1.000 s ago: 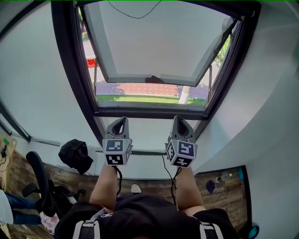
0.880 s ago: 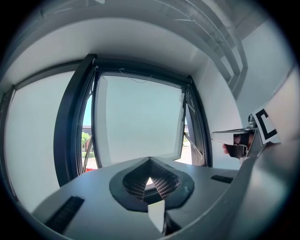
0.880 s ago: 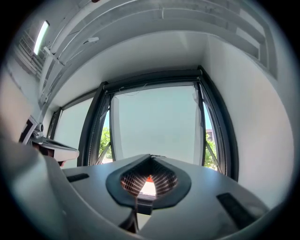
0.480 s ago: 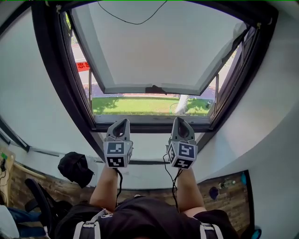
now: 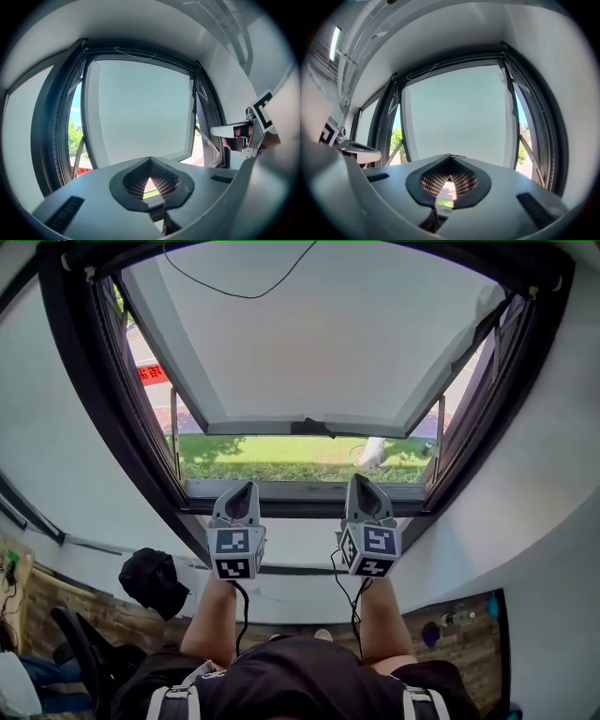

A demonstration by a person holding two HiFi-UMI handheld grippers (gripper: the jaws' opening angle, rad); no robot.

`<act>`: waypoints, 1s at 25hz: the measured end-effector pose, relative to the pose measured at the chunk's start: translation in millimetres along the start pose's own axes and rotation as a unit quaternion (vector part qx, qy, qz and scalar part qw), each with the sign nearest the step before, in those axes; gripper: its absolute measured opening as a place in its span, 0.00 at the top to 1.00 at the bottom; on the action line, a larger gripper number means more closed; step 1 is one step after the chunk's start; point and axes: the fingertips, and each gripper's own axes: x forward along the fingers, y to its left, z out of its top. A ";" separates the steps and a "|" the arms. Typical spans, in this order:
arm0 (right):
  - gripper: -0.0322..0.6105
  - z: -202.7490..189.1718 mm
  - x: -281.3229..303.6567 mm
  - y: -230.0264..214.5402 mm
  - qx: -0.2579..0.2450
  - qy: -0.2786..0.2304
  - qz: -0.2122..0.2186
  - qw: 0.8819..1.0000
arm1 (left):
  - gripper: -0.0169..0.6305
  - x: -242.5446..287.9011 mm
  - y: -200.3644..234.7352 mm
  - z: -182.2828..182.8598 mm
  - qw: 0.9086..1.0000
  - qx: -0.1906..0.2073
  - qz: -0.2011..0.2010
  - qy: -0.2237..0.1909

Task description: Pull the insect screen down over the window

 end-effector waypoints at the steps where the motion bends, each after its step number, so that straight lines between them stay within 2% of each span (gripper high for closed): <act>1: 0.94 1.0 2.3 -3.8 -0.006 0.001 0.002 1.000 | 0.95 2.9 -0.8 2.5 1.000 0.011 0.001 0.001; 3: 0.94 1.7 6.4 -10.1 -0.034 0.006 0.005 0.999 | 0.95 8.7 -2.2 6.9 0.998 0.056 0.004 0.004; 5: 0.94 2.2 11.1 -16.0 -0.090 0.014 0.006 0.996 | 0.95 13.2 -1.6 10.3 0.991 0.129 0.020 0.002; 6: 0.94 3.0 14.1 -19.2 -0.130 0.020 0.003 0.991 | 0.95 15.0 -1.0 11.8 0.984 0.176 0.032 0.000; 7: 0.94 4.9 17.8 -22.5 -0.182 0.026 -0.004 0.983 | 0.95 17.3 -0.3 13.7 0.972 0.230 0.043 -0.003; 8: 0.94 8.3 21.9 -25.3 -0.243 0.029 -0.012 0.969 | 0.95 20.7 0.6 16.3 0.955 0.290 0.055 -0.007; 9: 0.94 12.8 25.9 -27.2 -0.311 0.028 -0.021 0.950 | 0.95 24.7 2.3 19.4 0.934 0.349 0.068 -0.011; 11: 0.94 20.2 31.4 -28.2 -0.440 0.017 -0.040 0.897 | 0.95 32.2 10.0 23.3 0.891 0.444 0.097 -0.009; 12: 0.94 21.8 33.2 -28.6 -0.491 0.012 -0.046 0.870 | 0.95 35.0 15.8 24.5 0.875 0.472 0.108 -0.004; 13: 0.94 21.9 34.7 -29.6 -0.528 0.009 -0.048 0.848 | 0.95 36.9 21.9 26.6 0.866 0.486 0.118 0.000; 14: 0.94 21.2 36.0 -31.4 -0.551 0.010 -0.046 0.833 | 0.95 37.7 27.5 30.1 0.862 0.491 0.126 0.002; 15: 0.94 20.7 36.8 -34.3 -0.562 0.012 -0.043 0.826 | 0.95 37.7 32.2 34.3 0.861 0.491 0.132 0.002; 17: 0.94 22.6 37.3 -40.9 -0.569 0.014 -0.043 0.821 | 0.95 37.0 37.9 42.5 0.864 0.484 0.139 0.002; 18: 0.94 25.3 37.2 -43.4 -0.567 0.011 -0.045 0.823 | 0.95 37.1 40.3 45.6 0.867 0.479 0.140 0.003; 20: 0.94 36.1 36.0 -46.1 -0.551 -0.006 -0.050 0.833 | 0.95 38.2 48.2 50.8 0.876 0.461 0.143 0.005; 22: 0.94 51.7 33.8 -47.1 -0.531 -0.029 -0.054 0.845 | 0.89 38.0 55.8 60.1 0.884 0.444 0.147 0.000; 24: 0.84 70.2 32.5 -48.4 -0.526 -0.046 -0.059 0.847 | 0.84 36.1 58.8 77.3 0.882 0.445 0.153 -0.018; 25: 0.83 81.1 32.3 -50.0 -0.529 -0.052 -0.063 0.845 | 0.82 35.0 59.8 88.4 0.878 0.450 0.160 -0.030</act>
